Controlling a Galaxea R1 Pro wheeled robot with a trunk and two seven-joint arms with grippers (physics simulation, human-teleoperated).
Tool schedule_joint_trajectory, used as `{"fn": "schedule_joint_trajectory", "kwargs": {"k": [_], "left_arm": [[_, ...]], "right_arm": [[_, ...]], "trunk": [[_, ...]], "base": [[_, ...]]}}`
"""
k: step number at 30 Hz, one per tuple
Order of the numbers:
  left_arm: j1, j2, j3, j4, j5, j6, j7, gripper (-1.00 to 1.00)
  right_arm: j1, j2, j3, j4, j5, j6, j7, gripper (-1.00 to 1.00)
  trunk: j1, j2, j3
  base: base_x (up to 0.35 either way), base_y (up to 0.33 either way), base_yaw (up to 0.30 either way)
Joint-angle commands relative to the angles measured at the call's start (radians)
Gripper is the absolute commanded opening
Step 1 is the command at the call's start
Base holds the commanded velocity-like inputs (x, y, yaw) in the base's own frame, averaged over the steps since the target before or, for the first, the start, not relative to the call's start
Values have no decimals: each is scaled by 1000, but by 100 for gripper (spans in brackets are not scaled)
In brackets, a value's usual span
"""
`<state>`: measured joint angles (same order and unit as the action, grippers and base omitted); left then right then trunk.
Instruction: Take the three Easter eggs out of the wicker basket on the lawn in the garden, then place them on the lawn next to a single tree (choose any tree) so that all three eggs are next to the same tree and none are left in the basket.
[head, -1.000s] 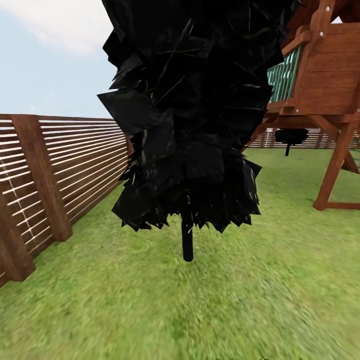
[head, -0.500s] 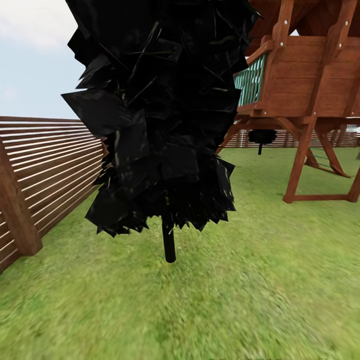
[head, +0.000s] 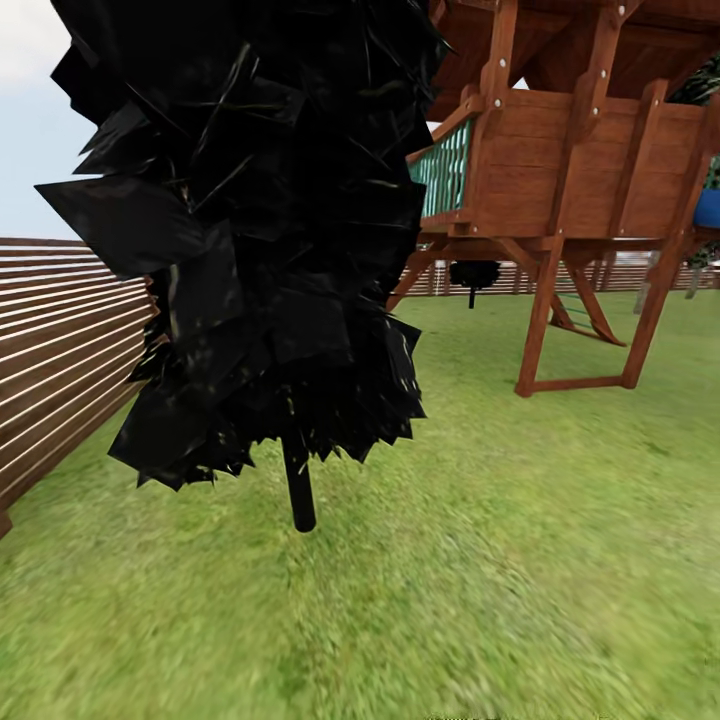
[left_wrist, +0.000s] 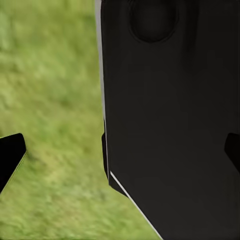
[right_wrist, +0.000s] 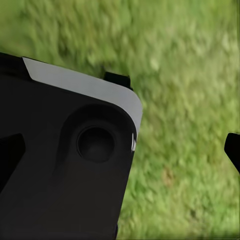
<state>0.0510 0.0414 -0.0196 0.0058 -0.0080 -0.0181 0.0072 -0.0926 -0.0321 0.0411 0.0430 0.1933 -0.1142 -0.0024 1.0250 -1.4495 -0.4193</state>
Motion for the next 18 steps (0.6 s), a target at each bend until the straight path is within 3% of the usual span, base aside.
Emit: {"fn": "schedule_joint_trajectory", "kwargs": {"k": [1, 18], "left_arm": [[0, 0, -2, 0, -1, -2, 1, 100], [0, 0, -2, 0, -1, -2, 0, 100]], "right_arm": [[-2, 0, 4, 5, 2, -7, 0, 100], [-2, 0, 3, 5, 3, -7, -1, 100]], "trunk": [[0, 0, 0], [0, 0, 8]], "base": [[0, 0, -285], [0, 0, -285]]}}
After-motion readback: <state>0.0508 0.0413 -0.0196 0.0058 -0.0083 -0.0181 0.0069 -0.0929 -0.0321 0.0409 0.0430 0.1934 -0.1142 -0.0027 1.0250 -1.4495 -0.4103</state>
